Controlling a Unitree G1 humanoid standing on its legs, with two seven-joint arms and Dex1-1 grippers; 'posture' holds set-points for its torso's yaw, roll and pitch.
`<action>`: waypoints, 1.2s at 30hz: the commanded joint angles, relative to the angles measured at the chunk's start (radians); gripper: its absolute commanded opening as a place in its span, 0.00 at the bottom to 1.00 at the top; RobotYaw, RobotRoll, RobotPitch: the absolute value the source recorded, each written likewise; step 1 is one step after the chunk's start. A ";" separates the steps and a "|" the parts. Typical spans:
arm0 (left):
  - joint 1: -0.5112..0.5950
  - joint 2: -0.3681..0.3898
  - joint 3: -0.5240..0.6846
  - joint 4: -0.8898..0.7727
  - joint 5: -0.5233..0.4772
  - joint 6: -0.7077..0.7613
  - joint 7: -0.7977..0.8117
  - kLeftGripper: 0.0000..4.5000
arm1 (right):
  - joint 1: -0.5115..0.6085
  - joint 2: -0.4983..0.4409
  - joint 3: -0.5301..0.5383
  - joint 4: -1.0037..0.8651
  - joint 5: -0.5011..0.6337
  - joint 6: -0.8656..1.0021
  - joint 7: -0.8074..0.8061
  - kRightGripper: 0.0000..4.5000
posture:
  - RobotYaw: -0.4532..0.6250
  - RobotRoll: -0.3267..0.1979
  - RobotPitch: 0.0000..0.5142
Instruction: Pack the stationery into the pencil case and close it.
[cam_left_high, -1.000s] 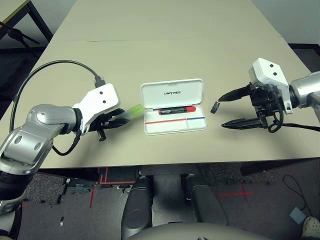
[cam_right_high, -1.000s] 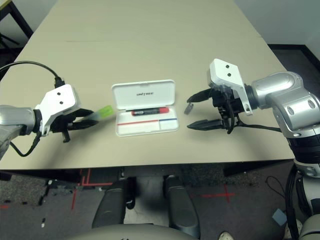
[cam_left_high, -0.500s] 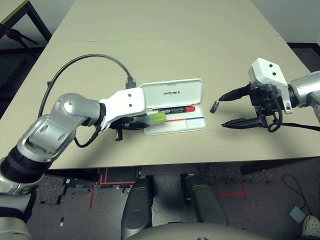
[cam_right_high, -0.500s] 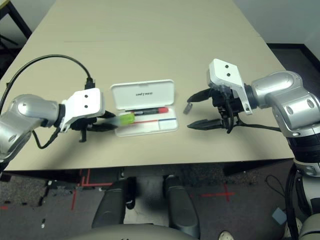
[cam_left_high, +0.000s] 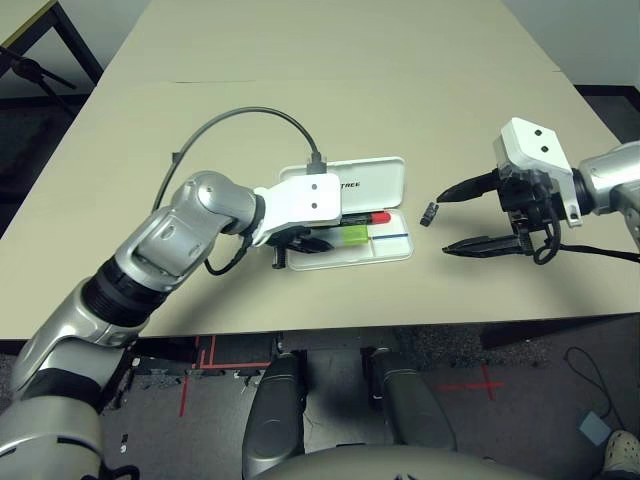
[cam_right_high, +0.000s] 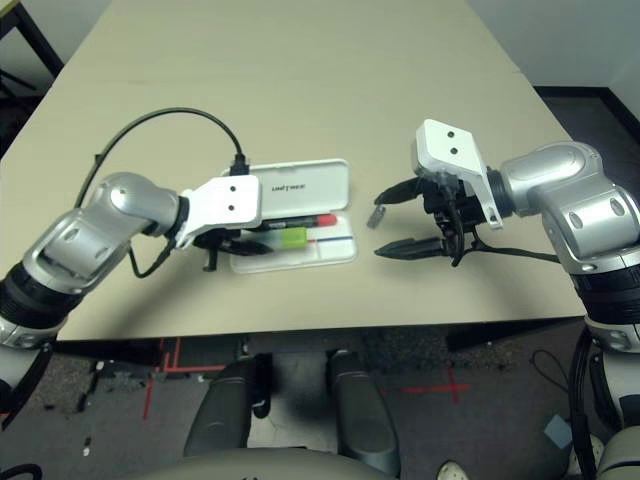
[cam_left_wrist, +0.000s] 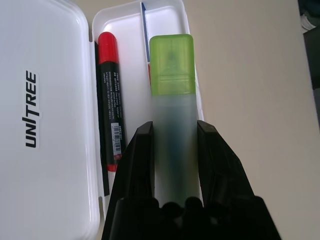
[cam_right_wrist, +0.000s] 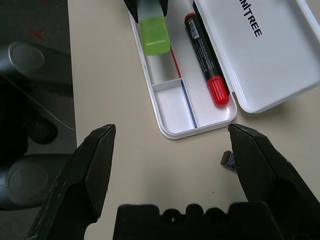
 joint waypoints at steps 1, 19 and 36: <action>-0.004 -0.020 -0.025 0.024 0.022 -0.016 -0.015 0.24 | 0.012 -0.012 0.007 -0.022 -0.007 0.001 0.002 1.00 | 0.40 0.62 0.36; 0.028 -0.062 -0.027 0.042 0.071 0.008 -0.003 0.41 | 0.010 -0.013 0.016 -0.018 -0.016 -0.002 0.002 1.00 | 0.40 0.62 0.38; 0.095 0.057 0.141 -0.065 -0.007 0.043 -0.014 0.99 | 0.020 -0.039 -0.028 -0.012 0.012 0.029 0.003 1.00 | 0.38 0.62 0.37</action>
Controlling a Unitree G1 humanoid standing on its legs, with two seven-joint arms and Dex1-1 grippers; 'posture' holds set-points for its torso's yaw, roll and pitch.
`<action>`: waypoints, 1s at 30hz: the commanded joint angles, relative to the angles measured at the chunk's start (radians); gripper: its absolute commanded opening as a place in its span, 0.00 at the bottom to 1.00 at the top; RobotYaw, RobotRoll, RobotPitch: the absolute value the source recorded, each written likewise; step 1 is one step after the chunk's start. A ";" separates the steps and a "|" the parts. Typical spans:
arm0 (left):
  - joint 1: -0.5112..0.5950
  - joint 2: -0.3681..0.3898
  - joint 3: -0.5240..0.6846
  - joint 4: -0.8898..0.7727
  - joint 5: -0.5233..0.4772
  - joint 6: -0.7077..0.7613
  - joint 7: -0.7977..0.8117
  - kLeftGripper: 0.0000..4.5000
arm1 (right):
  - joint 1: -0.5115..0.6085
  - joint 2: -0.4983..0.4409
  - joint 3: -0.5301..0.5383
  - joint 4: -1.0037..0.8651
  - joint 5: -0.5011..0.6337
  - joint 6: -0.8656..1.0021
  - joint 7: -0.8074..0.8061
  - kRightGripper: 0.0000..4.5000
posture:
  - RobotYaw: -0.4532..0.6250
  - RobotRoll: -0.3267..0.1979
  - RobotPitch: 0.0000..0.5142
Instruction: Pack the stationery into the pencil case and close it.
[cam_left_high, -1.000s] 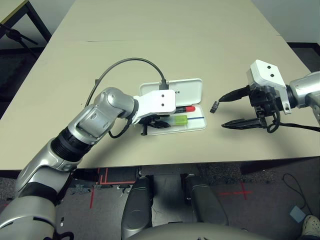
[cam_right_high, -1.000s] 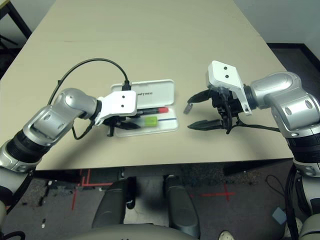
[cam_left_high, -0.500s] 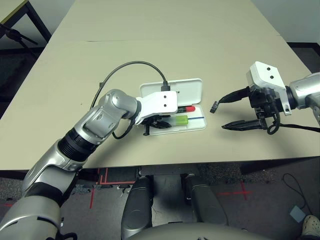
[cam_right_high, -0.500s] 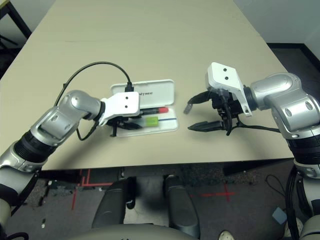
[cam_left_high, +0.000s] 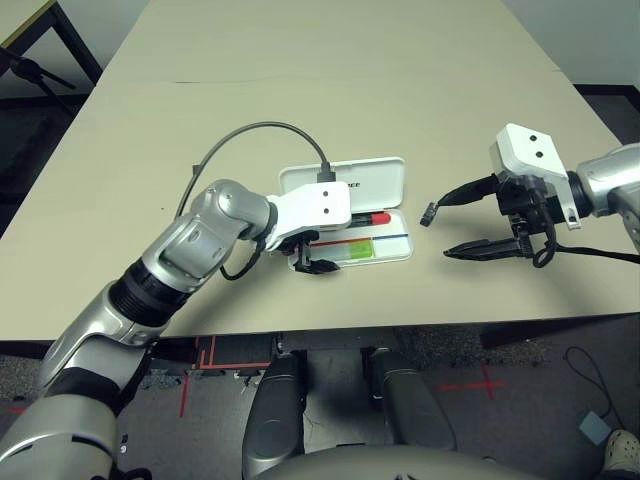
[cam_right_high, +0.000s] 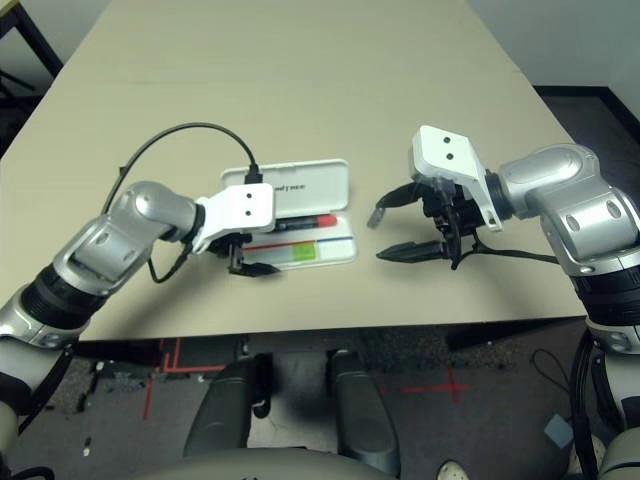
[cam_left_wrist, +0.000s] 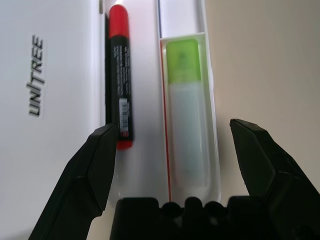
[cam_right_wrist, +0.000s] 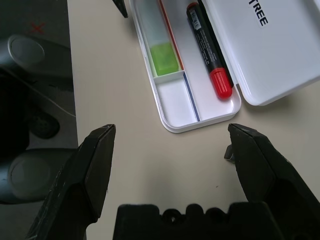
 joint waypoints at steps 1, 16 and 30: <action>0.038 0.036 0.079 -0.050 -0.044 0.012 -0.001 0.99 | 0.025 -0.029 -0.045 -0.011 0.023 0.021 -0.004 1.00 | 0.38 0.62 0.37; 0.141 0.061 0.289 -0.136 -0.159 0.050 0.089 0.99 | 0.057 0.041 -0.172 -0.126 0.096 0.323 -0.312 1.00 | 0.37 0.62 0.39; 0.124 0.055 0.258 -0.104 -0.157 0.026 0.105 0.99 | 0.087 0.023 -0.160 -0.155 0.126 0.295 -0.337 1.00 | 0.36 0.62 0.41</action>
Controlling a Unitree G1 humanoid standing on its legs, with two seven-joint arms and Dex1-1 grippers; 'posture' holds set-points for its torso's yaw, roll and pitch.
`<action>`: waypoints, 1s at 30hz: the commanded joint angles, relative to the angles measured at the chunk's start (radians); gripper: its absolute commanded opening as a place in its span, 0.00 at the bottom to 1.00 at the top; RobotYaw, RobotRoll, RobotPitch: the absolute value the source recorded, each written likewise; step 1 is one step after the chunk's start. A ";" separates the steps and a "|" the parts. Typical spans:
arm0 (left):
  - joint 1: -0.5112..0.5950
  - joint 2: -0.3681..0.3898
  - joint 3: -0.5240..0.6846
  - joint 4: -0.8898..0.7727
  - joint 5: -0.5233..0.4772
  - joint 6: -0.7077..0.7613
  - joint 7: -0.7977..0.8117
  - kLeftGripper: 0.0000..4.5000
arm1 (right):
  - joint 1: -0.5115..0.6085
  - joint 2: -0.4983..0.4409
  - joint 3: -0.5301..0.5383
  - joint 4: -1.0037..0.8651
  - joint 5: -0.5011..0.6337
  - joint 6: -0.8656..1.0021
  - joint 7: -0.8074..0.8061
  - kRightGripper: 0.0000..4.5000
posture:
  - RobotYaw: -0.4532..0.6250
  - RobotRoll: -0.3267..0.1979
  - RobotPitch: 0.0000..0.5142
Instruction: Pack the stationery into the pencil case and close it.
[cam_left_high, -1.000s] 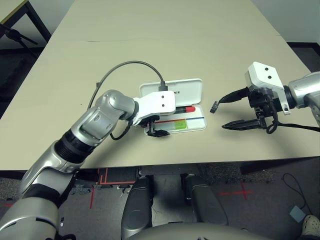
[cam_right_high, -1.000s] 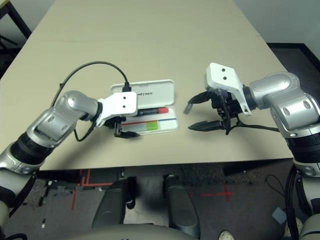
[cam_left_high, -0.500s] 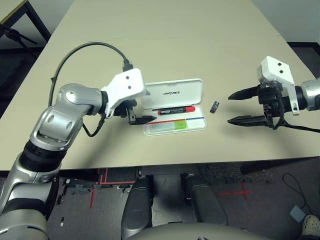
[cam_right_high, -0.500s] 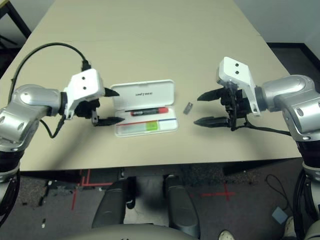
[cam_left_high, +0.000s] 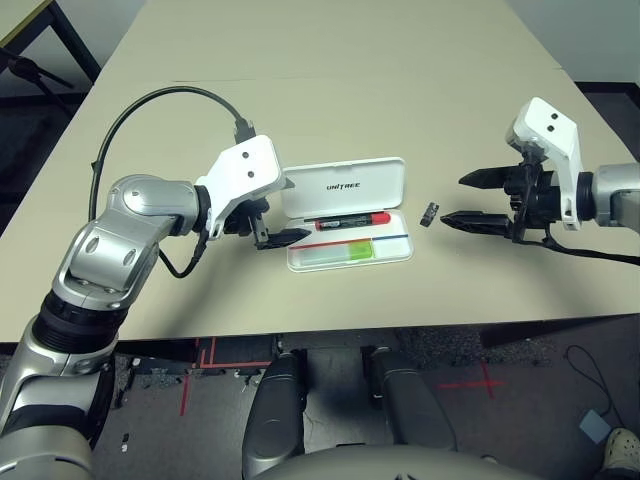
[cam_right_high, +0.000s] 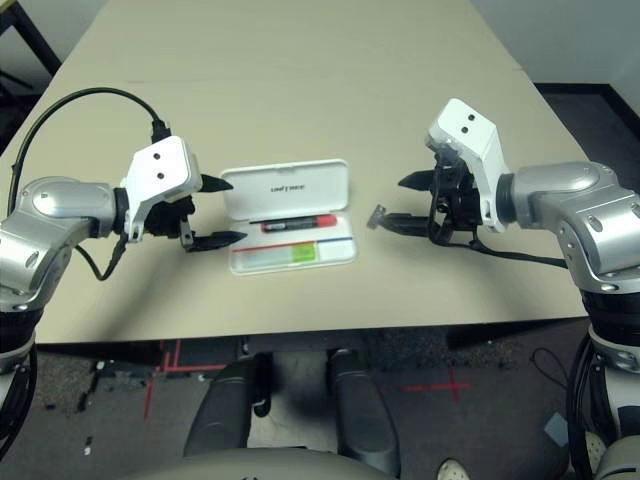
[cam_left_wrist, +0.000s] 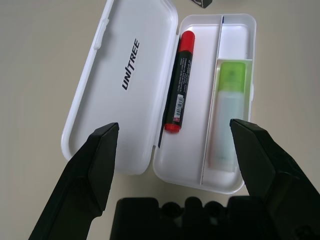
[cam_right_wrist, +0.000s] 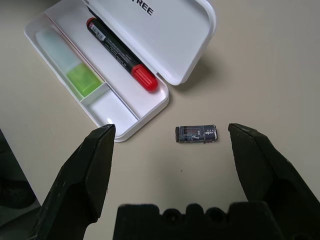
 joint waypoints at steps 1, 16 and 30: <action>0.000 0.003 -0.016 0.003 -0.005 -0.009 0.002 0.99 | 0.013 -0.032 -0.001 0.010 0.017 -0.080 0.083 1.00 | 0.36 0.62 0.41; 0.041 0.014 0.003 -0.047 -0.020 0.024 0.041 0.99 | -0.109 0.036 0.110 0.429 -0.139 -0.402 0.243 1.00 | 0.41 0.62 0.41; 0.054 0.009 0.001 -0.075 -0.041 0.047 0.082 0.99 | -0.255 0.120 0.149 0.879 -0.285 -0.771 0.408 1.00 | 0.44 0.62 0.40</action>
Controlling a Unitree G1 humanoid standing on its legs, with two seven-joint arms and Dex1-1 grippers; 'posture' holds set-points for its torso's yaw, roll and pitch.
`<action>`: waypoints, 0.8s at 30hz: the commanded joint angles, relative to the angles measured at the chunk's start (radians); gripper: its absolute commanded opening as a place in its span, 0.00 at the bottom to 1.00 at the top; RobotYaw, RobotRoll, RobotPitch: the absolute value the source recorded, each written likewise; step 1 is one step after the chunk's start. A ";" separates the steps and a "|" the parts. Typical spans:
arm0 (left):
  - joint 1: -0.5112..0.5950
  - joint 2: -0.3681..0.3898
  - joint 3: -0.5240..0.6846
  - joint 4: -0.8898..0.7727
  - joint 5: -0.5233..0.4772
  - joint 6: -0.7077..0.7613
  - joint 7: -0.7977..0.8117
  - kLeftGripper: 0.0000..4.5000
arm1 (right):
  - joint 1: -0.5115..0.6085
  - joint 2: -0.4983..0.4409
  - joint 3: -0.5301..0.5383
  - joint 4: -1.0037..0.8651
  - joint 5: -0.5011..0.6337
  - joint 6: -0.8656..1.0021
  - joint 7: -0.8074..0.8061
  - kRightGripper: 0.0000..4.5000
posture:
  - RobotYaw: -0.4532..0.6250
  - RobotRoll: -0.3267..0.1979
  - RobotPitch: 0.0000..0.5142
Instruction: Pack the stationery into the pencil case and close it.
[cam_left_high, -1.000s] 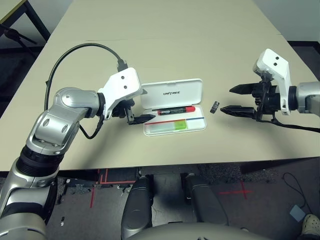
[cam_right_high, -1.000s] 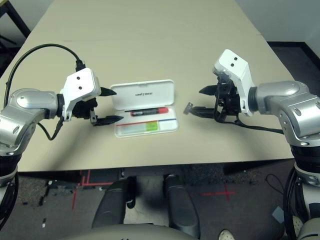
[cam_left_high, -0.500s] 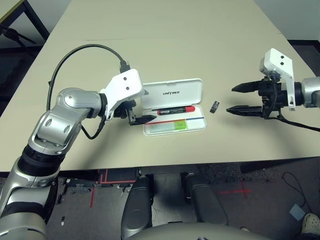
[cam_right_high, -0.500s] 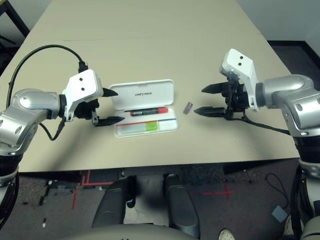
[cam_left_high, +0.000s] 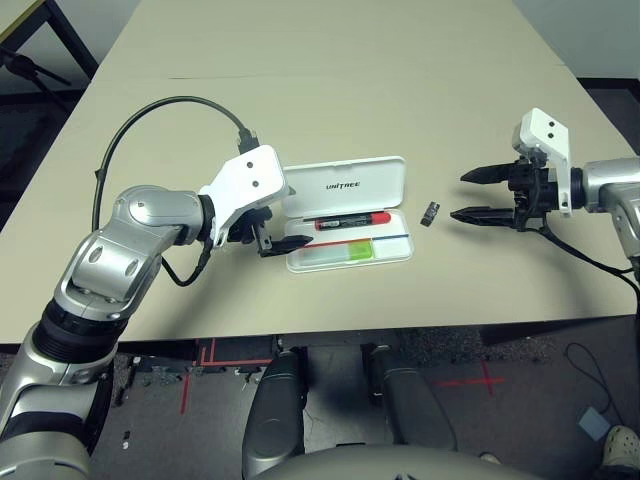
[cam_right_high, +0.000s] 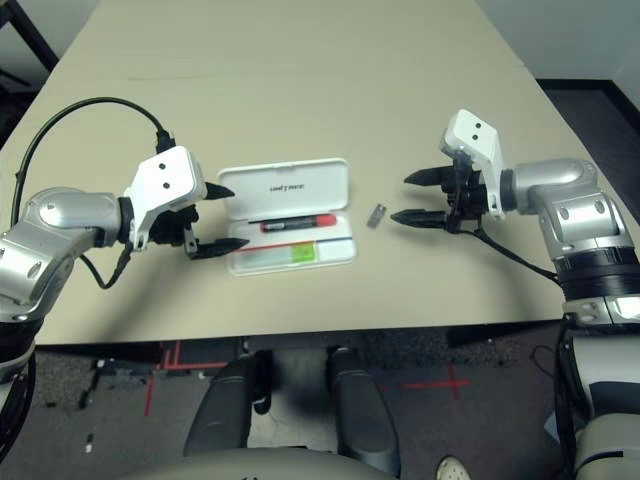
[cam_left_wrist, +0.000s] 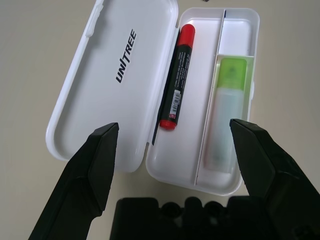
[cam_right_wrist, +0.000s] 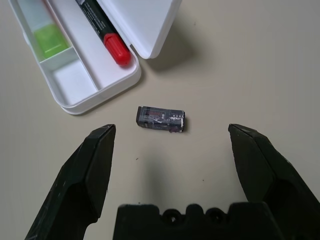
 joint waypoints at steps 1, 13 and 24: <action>0.010 0.002 -0.001 -0.025 -0.010 0.010 0.012 0.99 | -0.073 0.024 0.033 0.150 -0.057 -0.114 0.075 1.00 | 0.44 0.62 0.39; 0.043 0.009 0.024 -0.081 -0.032 0.054 0.052 0.99 | -0.376 0.173 0.159 0.658 -0.310 -0.482 0.198 1.00 | 0.50 0.62 0.40; 0.086 0.012 0.052 -0.144 -0.061 0.106 0.096 0.99 | -0.411 0.225 0.191 0.754 -0.462 -0.585 0.147 1.00 | 0.54 0.62 0.43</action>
